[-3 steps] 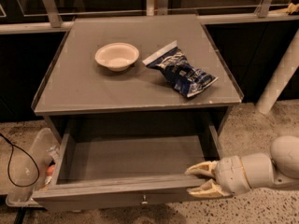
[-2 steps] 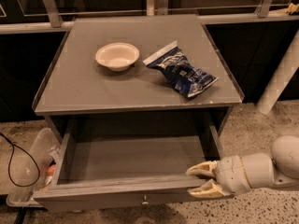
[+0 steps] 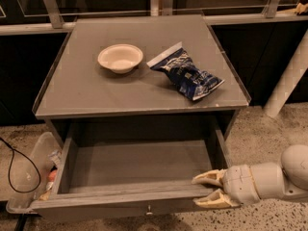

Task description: Open top drawer

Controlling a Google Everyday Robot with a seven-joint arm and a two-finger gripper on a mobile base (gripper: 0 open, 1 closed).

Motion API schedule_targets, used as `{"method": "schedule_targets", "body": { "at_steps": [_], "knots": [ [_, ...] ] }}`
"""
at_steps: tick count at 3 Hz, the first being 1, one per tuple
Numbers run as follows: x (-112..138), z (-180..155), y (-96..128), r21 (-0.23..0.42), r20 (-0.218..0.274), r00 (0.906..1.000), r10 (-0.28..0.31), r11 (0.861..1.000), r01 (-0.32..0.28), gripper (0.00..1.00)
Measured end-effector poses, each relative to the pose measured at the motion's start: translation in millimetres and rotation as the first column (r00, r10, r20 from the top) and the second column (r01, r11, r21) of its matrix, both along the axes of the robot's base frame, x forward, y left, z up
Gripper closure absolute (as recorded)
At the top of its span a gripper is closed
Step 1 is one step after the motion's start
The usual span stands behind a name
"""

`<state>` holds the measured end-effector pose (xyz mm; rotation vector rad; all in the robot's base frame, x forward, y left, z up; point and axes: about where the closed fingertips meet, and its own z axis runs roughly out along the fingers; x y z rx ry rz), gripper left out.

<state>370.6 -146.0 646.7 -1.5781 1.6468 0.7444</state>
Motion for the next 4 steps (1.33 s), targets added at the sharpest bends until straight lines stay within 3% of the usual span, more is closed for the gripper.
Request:
{"method": "schedule_targets", "body": {
  "at_steps": [3,4],
  "knots": [
    [0.0,0.0,0.1,0.000,0.000,1.0000,0.000,1.000,0.000,0.12],
    [0.0,0.0,0.1,0.000,0.000,1.0000,0.000,1.000,0.000,0.00]
  ]
}}
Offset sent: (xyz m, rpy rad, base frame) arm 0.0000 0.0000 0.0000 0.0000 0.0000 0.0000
